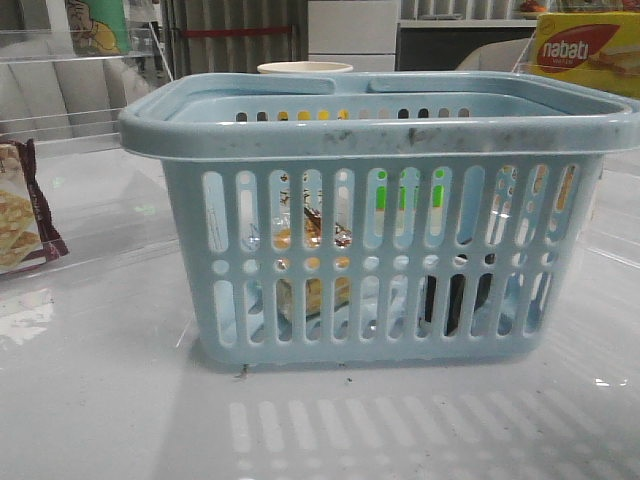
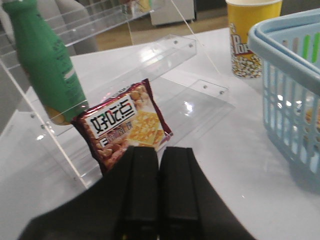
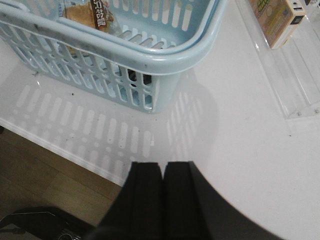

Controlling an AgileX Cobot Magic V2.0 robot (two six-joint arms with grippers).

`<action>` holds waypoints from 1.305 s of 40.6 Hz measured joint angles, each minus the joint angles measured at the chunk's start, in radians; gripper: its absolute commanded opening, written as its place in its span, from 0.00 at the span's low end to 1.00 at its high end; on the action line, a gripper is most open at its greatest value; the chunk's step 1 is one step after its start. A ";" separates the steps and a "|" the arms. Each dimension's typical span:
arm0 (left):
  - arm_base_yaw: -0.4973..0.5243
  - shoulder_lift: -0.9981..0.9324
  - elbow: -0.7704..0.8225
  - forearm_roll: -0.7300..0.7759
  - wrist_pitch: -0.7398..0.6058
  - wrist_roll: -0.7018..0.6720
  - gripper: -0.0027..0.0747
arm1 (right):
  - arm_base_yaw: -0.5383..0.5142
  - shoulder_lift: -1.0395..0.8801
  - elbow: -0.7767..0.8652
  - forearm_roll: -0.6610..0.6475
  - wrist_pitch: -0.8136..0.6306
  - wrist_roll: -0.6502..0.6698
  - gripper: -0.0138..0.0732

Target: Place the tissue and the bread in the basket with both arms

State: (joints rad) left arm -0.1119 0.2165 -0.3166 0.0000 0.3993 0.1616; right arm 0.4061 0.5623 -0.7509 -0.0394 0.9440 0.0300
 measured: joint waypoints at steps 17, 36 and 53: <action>0.081 -0.223 0.320 0.000 -0.298 0.000 0.15 | 0.000 0.000 0.000 0.000 0.000 0.000 0.22; 0.081 -0.223 0.324 -0.006 -0.354 0.000 0.15 | 0.000 0.000 0.000 -0.001 0.002 0.000 0.22; 0.081 -0.223 0.324 -0.008 -0.354 0.000 0.15 | 0.000 0.000 0.000 -0.001 0.002 0.001 0.22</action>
State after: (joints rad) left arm -0.0305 -0.0063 0.0078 -0.0082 0.0455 0.1616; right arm 0.4061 0.5623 -0.7509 -0.0401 0.9457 0.0307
